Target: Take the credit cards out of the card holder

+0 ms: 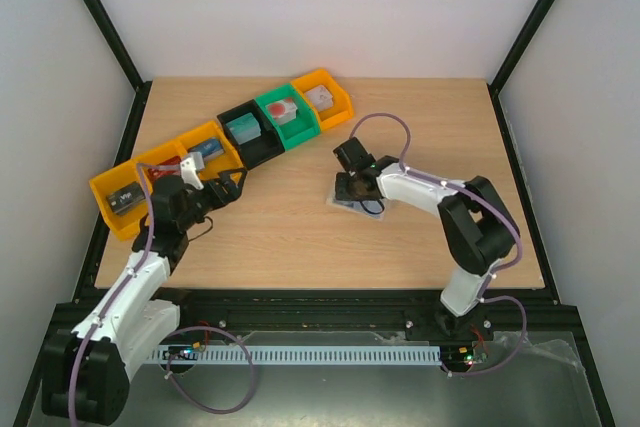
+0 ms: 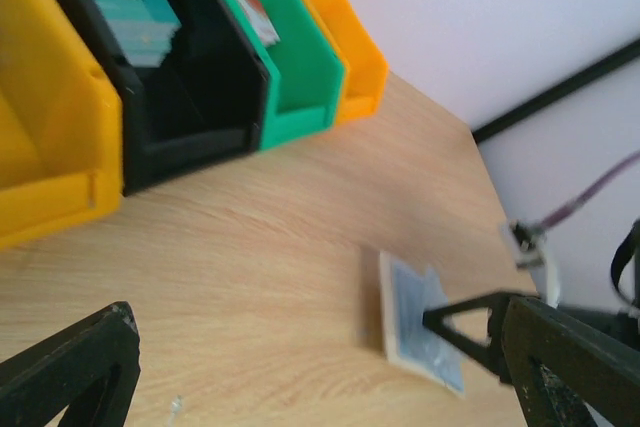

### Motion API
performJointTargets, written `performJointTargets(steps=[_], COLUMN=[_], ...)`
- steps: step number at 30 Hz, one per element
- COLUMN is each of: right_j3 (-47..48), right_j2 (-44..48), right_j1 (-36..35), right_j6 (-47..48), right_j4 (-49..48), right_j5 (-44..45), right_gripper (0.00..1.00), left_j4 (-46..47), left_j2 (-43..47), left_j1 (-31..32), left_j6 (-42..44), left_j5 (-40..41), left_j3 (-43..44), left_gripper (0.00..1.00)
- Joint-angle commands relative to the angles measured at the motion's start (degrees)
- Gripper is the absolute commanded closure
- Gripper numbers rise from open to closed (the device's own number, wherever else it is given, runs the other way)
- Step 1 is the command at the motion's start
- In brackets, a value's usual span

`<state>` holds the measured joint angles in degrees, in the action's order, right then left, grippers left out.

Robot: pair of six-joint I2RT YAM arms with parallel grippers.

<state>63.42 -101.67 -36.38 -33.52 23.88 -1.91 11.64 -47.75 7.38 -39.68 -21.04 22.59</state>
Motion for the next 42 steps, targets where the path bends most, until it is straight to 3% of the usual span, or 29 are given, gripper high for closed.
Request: performJointTargets(steps=[1, 7, 13, 20, 25, 28, 31, 35, 36, 42], right_j3=[1.21, 0.48, 3.45, 6.89, 9.98, 11.32, 12.13, 13.31, 13.46, 11.67], right_j2=[7.19, 12.46, 12.39, 11.49, 10.84, 11.2, 11.56, 10.91, 10.65, 11.26], right_j1=[-0.01, -0.49, -6.08, -11.6, -13.53, -13.53, -13.52, -13.53, -13.54, -12.91], right_j6=[4.77, 4.98, 6.69, 12.17, 15.44, 17.44, 18.91, 20.15, 20.09, 19.19], right_j4=[-3.26, -9.22, -11.53, -12.01, -10.74, -10.26, -10.13, -9.07, -8.96, -11.27], right_j5=[-11.17, -20.88, -19.75, -22.25, -24.37, -25.79, -28.78, -31.53, -31.83, -33.0], right_gripper=[0.98, 0.98, 0.98, 0.98, 0.98, 0.98, 0.98, 0.98, 0.98, 0.98], left_j4=[5.69, 13.04, 18.15, 17.12, 16.26, 15.52, 17.44, 20.66, 21.61, 23.11], left_j2=[-0.62, -1.94, -4.33, -6.38, -6.0, -5.33, -3.59, -2.14, -1.98, -0.6], left_j1=[2.29, 6.7, 11.57, 11.05, 10.72, 9.34, 8.01, 7.16, 7.03, 6.52], left_j6=[3.18, 5.67, 8.3, 1.9, 2.34, 2.2, 1.3, 1.21, 1.48, 2.1], left_j5=[-6.0, -10.18, -15.23, -6.91, -4.76, -5.63, -7.32, -11.05, -12.39, -16.81], left_j3=[-2.0, -4.5, -3.15, -4.06, -5.23, -5.79, -7.02, -7.69, -7.59, -6.79], left_gripper=[0.01, 0.01, 0.0, 0.01, 0.03, 0.23, 0.62, 0.92, 0.97, 0.98])
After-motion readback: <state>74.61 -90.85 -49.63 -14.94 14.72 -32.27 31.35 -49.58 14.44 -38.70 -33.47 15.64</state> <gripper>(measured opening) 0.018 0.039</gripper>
